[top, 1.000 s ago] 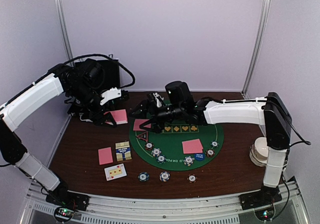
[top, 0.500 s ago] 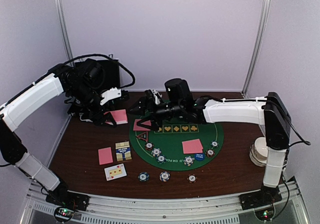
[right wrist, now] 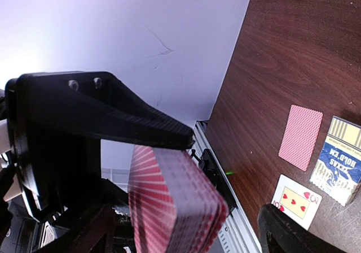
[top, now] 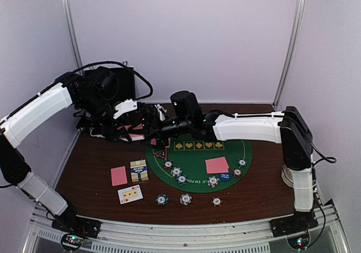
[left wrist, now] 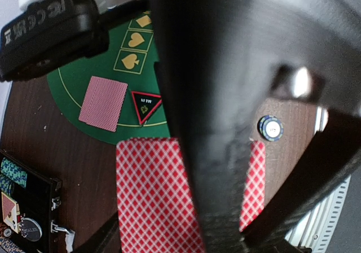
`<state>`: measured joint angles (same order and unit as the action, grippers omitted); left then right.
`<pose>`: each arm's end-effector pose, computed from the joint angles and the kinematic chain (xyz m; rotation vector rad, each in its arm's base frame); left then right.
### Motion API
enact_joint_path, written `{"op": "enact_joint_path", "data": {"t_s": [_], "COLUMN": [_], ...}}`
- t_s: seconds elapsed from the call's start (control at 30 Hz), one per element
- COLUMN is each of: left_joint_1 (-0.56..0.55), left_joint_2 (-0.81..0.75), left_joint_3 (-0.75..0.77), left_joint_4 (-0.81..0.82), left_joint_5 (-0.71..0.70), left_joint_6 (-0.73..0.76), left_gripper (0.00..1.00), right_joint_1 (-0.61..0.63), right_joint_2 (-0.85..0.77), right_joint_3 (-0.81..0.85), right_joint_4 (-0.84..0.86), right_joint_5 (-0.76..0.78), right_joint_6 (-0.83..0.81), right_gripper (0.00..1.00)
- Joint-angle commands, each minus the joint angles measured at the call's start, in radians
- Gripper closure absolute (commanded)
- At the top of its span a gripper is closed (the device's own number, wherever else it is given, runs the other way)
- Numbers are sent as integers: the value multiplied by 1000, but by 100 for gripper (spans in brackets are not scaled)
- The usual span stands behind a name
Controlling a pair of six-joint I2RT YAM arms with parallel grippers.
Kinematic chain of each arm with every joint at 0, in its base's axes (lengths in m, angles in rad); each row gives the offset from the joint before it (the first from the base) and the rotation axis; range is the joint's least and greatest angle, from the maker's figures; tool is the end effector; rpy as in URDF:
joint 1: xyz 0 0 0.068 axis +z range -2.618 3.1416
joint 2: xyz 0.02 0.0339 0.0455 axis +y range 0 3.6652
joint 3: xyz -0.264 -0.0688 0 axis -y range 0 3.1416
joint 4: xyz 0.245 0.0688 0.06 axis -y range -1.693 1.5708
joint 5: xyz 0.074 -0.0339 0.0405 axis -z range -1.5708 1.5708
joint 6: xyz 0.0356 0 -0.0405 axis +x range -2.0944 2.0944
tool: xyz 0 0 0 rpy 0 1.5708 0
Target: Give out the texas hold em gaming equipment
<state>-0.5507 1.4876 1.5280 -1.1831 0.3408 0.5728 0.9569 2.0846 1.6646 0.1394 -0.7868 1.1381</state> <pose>0.2367 -0.1593 0.3486 1.5101 2.2114 -0.4540 0.2635 0.4177 0.2708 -0.5074 2.3562 1.9767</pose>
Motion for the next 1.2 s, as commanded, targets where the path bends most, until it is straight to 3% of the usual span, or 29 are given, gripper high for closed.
{"op": "enact_joint_path", "data": {"t_s": [0.0,0.37,0.9,1.17], "left_joint_1": [4,3,4,4], "left_joint_2": [-4,-9,-15,-19], "left_joint_3": [32,38,43,37], "left_joint_4": [28,19,16,16], "left_joint_5": [30,29,25,21], "left_joint_6": [-11,-9,-5,-3], "left_gripper": [100,100,100,100], "right_joint_1": [6,-6,-58,-72], "right_joint_2": [42,102,11,-18], "right_joint_3": [64,96,-27,-23], "right_joint_4": [2,21,-18,-83], "right_joint_5": [-20,-14,-24,-38], "right_joint_6": [16,54,9,-33], "right_gripper": [10,16,26,43]}}
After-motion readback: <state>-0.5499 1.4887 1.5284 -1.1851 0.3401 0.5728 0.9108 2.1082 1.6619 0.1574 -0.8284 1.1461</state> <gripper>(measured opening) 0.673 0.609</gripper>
